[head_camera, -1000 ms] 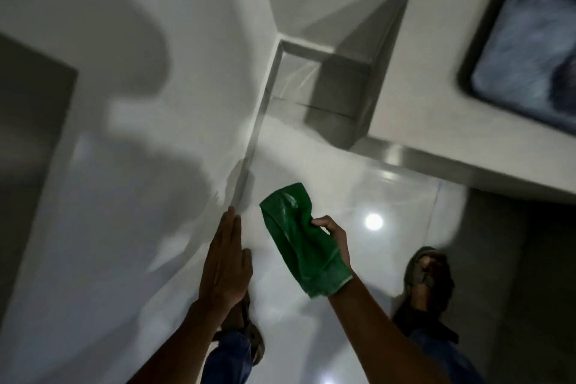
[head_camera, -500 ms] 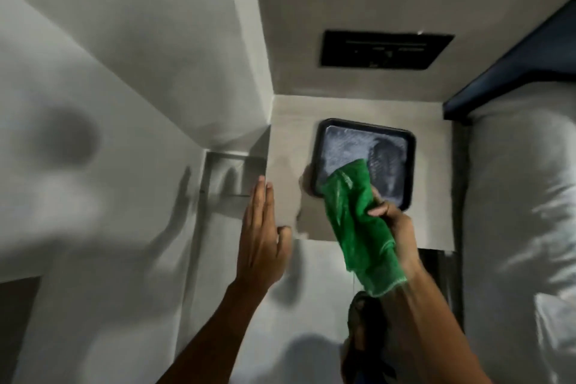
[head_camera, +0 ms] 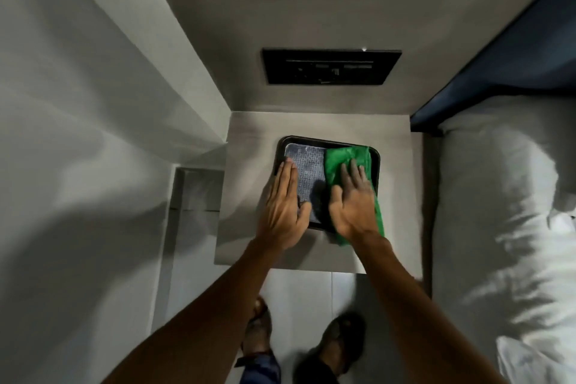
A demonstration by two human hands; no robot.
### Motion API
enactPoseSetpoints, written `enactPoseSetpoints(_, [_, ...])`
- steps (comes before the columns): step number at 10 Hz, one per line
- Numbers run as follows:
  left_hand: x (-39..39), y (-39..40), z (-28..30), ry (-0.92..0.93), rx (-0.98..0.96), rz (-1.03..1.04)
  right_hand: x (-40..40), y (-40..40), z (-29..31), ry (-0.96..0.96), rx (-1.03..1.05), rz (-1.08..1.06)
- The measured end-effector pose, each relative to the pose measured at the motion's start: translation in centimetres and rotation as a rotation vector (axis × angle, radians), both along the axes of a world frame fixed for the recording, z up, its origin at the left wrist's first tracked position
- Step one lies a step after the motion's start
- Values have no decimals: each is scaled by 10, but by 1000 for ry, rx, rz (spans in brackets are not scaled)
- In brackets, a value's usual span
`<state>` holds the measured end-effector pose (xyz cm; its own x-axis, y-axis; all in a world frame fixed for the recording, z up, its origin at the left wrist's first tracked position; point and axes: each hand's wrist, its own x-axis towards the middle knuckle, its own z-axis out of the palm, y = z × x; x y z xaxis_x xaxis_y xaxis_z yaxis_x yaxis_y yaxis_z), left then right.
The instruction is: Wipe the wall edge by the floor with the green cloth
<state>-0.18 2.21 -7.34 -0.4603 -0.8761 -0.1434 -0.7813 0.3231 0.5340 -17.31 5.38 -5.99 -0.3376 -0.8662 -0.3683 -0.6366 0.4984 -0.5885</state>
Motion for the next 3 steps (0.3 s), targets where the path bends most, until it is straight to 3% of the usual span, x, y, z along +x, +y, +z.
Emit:
enactPoseSetpoints(1, [-4, -5, -23, -66, 47, -30, 1, 18, -30, 142, 19, 143])
enactPoseSetpoints(3, [-4, -4, -6, -89, 6, -109, -7, 14, -13, 25, -27, 24])
